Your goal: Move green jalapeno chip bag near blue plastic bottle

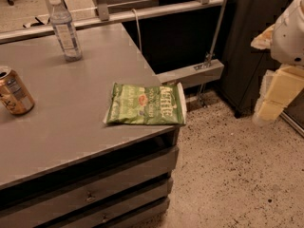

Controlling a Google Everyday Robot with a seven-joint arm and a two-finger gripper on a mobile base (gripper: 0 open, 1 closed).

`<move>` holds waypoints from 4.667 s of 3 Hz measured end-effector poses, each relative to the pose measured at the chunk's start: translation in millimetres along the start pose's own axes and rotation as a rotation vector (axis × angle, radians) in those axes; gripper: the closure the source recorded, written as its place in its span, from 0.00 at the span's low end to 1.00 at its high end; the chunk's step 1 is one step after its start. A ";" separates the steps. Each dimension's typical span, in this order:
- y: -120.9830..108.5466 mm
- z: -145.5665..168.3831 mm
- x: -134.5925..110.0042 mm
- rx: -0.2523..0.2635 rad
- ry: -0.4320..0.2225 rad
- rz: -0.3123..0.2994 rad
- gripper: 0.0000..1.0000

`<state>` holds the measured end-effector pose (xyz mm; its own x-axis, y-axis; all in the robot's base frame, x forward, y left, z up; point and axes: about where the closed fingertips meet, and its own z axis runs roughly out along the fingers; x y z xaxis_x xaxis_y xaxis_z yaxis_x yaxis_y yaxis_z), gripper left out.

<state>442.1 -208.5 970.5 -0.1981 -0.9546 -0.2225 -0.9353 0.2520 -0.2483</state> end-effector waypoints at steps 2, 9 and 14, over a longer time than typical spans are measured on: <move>-9.5 102.2 -57.1 -0.075 -0.162 -0.088 0.00; -15.1 189.6 -167.2 -0.318 -0.422 -0.023 0.41; -88.1 128.5 -224.2 -0.129 -0.527 -0.097 1.00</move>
Offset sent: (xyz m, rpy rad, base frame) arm 0.0934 0.1157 -0.1463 0.2540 0.0221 0.2214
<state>606.5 3.8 921.1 0.0333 -0.7555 -0.6543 -0.9768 0.1139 -0.1812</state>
